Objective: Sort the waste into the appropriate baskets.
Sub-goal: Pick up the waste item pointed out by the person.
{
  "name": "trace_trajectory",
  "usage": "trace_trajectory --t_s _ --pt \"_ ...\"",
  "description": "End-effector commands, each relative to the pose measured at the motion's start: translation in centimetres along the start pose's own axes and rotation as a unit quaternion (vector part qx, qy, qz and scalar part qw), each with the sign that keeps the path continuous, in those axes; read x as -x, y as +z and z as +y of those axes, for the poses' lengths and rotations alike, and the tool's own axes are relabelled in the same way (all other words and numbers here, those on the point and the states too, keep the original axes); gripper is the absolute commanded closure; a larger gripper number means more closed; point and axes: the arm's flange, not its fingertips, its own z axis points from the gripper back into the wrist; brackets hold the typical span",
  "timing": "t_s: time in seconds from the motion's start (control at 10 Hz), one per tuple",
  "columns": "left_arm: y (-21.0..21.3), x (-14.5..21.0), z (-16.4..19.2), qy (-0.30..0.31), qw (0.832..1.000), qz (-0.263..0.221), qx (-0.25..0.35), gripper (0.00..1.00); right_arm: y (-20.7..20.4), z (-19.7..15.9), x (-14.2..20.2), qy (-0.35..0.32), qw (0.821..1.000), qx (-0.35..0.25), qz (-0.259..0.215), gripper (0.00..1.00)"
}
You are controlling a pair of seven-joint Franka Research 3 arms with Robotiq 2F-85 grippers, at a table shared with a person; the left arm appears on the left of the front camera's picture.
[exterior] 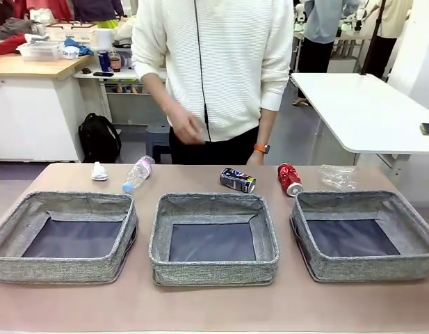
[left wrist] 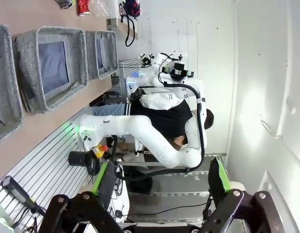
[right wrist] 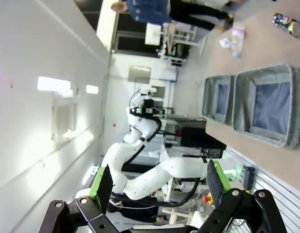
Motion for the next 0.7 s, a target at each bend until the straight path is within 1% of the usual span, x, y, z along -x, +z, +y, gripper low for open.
trace_trajectory --t_s 0.0,0.6 --pt "0.07 -0.25 -0.21 -0.012 1.000 0.001 0.011 0.00 -0.16 0.16 -0.50 0.015 1.000 -0.009 -0.001 0.00" --pt "0.07 -0.25 -0.21 -0.012 1.000 0.001 0.011 0.00 -0.16 0.16 -0.50 0.015 1.000 -0.009 -0.001 0.00"
